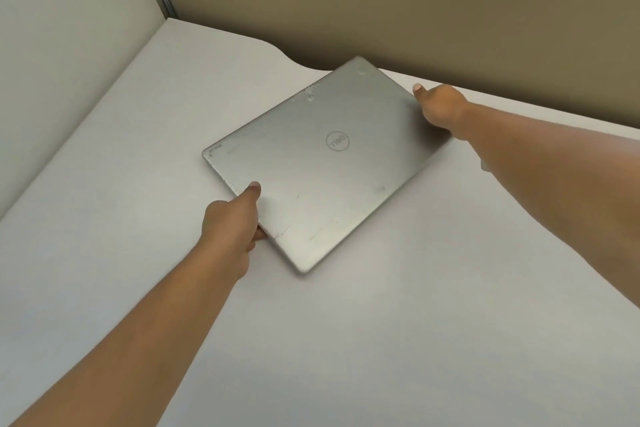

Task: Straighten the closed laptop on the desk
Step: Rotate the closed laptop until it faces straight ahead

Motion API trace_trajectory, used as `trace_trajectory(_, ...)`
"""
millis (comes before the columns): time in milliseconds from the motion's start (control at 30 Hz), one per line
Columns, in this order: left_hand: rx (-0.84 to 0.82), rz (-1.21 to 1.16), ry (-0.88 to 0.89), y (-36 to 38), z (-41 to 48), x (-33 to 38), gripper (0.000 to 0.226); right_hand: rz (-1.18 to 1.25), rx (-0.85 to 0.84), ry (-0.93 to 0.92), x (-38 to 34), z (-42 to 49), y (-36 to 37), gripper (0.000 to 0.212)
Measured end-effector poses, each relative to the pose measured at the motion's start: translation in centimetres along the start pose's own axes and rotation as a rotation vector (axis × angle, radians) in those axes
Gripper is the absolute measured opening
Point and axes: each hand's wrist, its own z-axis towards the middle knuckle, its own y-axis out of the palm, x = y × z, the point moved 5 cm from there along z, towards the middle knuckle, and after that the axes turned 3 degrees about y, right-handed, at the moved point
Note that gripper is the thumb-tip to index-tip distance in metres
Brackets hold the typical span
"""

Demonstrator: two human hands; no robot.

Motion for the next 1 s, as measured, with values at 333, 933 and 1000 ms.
trace_trajectory(333,-0.315,0.085,0.021,-1.0,-1.3,-2.7,0.031,-0.205,0.064,-0.023,2.8,-1.7,-0.8,0.073)
trace_trajectory(933,-0.541,0.320,0.083,-5.6,-15.1,-12.6,0.041,0.018,0.065,0.085,22.1,-26.1,-2.9,0.061)
trace_trajectory(1000,-0.563,0.346,0.077,-5.6,-16.1,-13.9,0.035,0.034,0.080,0.116,24.2,-28.1,-2.6,0.060)
